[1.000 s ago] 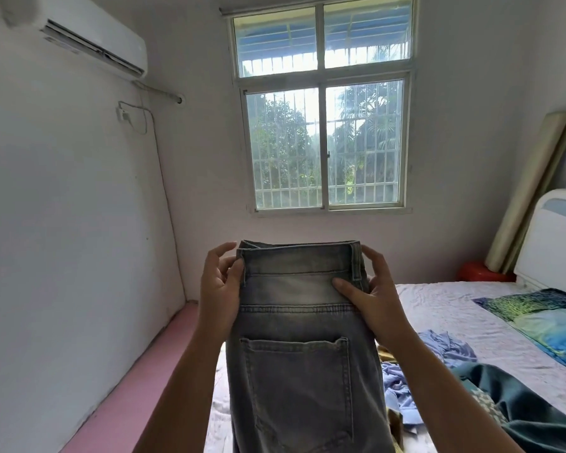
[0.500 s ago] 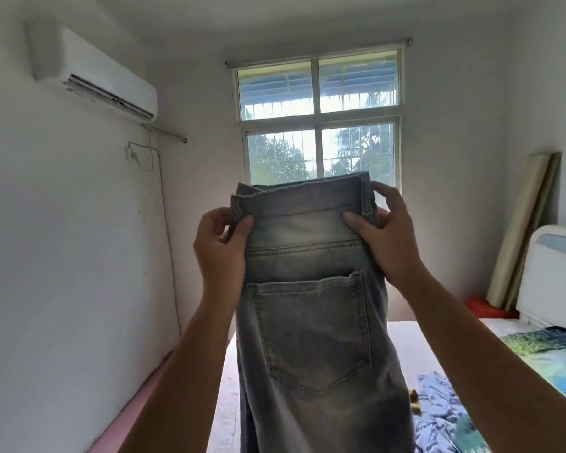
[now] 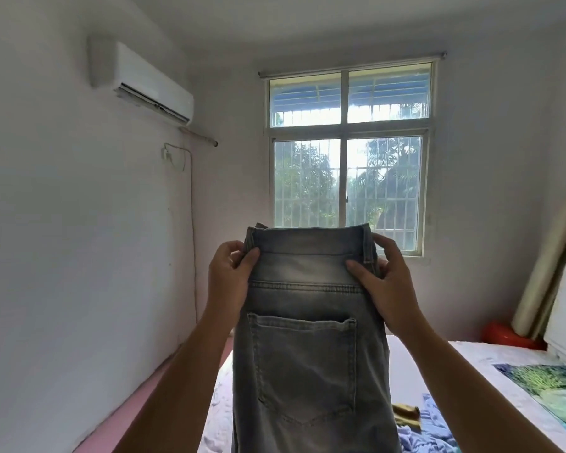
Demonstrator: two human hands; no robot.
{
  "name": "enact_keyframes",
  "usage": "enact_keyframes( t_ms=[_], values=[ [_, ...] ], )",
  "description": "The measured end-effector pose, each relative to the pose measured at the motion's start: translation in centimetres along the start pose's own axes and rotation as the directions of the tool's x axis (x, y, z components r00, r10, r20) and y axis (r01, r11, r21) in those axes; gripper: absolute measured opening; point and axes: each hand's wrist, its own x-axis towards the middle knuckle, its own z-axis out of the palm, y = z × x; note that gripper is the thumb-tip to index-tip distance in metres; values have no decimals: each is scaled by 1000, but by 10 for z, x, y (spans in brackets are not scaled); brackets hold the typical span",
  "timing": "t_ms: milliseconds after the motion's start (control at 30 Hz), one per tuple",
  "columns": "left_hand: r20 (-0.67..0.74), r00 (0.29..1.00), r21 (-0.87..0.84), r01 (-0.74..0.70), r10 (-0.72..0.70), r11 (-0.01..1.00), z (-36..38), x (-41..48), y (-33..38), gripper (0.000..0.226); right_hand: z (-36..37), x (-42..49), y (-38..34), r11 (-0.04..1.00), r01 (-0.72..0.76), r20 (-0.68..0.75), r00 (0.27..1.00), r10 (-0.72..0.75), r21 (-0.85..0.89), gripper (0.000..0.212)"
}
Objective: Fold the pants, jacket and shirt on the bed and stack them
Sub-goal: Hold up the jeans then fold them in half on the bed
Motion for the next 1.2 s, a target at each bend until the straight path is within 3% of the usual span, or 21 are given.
enact_keyframes(
  t_ms=[100,300,500,767,933,1200],
  values=[
    [-38,999,-44,16,-17,999,-12,-24,6,5,-2,-24,-16,1000,7,-6,1000,-7,1,42],
    [-6,1000,-254,16,-18,967,-62,-77,43,16,4,-92,-77,998,61,-63,996,-61,-9,41],
    [33,996,-193,-72,80,978,-131,-130,96,18,19,-176,-155,996,83,-147,986,-78,30,41],
    [9,987,-253,-153,161,955,-198,-160,156,18,48,-227,-237,996,86,-178,981,-79,30,35],
    [52,998,-278,-23,39,960,-199,-157,99,18,71,-228,-182,998,-49,-145,988,55,43,33],
    [162,923,-206,378,-349,903,-164,-162,-110,17,91,-240,26,900,-422,-88,898,432,115,33]
  ],
)
